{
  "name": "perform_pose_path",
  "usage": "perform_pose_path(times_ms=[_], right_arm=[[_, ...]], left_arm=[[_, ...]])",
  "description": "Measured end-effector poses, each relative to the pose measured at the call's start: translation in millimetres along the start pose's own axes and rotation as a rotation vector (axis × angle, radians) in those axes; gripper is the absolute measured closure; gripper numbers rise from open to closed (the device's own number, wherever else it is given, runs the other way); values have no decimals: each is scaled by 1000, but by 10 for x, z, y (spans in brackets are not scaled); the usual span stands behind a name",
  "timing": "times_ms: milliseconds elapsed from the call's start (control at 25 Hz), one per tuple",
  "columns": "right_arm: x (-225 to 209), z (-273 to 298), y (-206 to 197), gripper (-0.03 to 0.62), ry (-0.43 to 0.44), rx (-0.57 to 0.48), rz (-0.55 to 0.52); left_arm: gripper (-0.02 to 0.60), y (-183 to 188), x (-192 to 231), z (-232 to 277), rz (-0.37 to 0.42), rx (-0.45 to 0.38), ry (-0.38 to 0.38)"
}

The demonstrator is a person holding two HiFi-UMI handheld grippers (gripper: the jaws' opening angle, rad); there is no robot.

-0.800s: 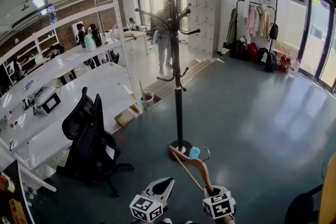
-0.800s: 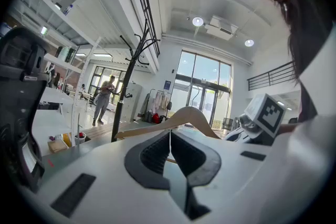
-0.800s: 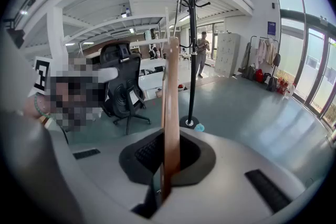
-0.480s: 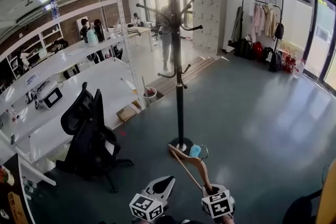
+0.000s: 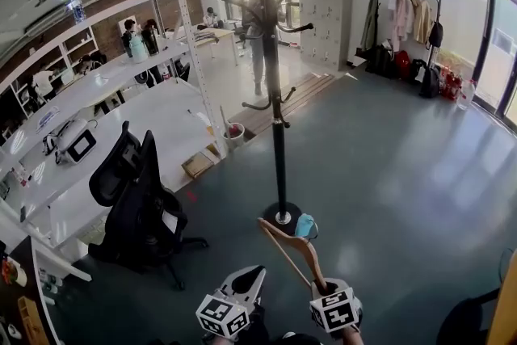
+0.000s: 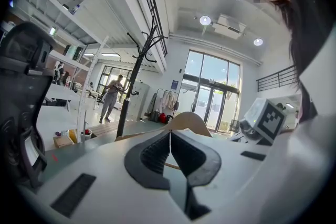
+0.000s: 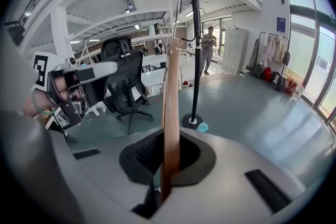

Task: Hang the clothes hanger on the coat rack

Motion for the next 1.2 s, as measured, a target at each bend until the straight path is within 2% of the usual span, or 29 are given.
perform_pose_path(times_ms=[280,560,840,1040,1200], right_arm=[[-81,483,456,585,-25,11,37],[-88,976,1147,585,-69,-21,51],[-76,1467,1736,585,-109,-28,94],[-70,1703,1961,585,-128,-20,101],[-105,1821,2017,585,-132,3,117]], left_arm=[[575,237,669,399,18,-10,-15],[575,652,1364,804,43,-14,-76],[575,908,2067,1120,67,-7,-119],[575,906,2415,1276,47,13,-138],[575,903,2517,1402,34,27,-159]])
Point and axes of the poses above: the fingertips, and each gripper's own axes: z forward along the fingers, x to its left, y out of its top, the point moved 6 cm from there along -z, backward along the fingers, and after that the axes turned 7 degrees about y, right-handed, at the moved point
